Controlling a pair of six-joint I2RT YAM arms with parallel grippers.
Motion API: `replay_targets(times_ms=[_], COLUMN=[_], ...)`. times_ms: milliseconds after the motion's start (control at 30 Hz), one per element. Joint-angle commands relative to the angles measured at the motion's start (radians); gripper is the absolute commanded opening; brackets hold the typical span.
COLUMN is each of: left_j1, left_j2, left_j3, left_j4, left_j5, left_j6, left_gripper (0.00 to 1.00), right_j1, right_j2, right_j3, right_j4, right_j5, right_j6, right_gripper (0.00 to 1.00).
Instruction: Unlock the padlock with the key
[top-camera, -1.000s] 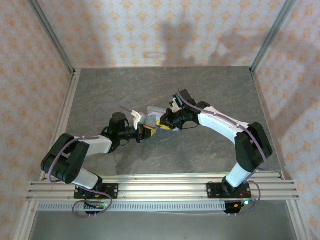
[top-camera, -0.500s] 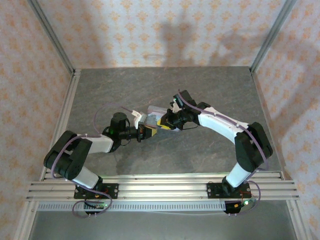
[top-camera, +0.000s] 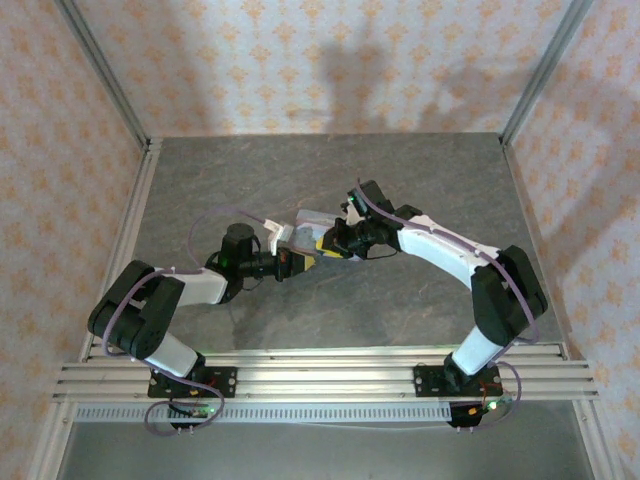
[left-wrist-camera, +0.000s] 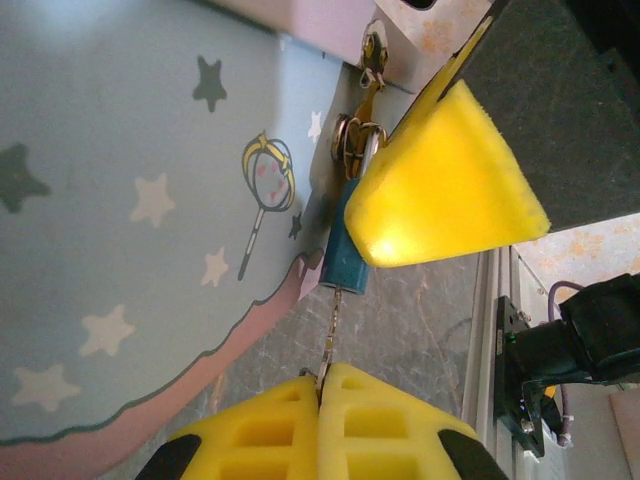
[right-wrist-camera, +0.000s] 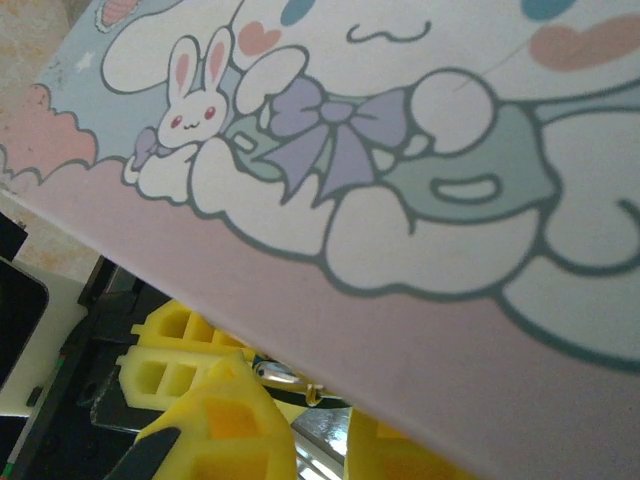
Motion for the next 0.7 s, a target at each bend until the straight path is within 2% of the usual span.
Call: replay_targets(times_ms=[0, 267, 667], left_j1=[-0.006, -0.014, -0.015], left_j2=[-0.008, -0.073, -0.116], left_j3=[0.045, -0.012, -0.031], left_j4=[0.038, 0.023, 0.063], left_j5=[-0.021, -0.131, -0.118], left_j6=[0.006, 0.056, 0.035], left_gripper=[0.00, 0.00, 0.00], right_j1=[0.010, 0.010, 0.010], right_j2=[-0.036, -0.031, -0.020], right_j3=[-0.004, -0.026, -0.020], right_j4=[0.033, 0.119, 0.103], right_j5=[-0.048, -0.103, -0.120], right_j6=[-0.021, 0.060, 0.070], right_gripper=[0.00, 0.00, 0.00])
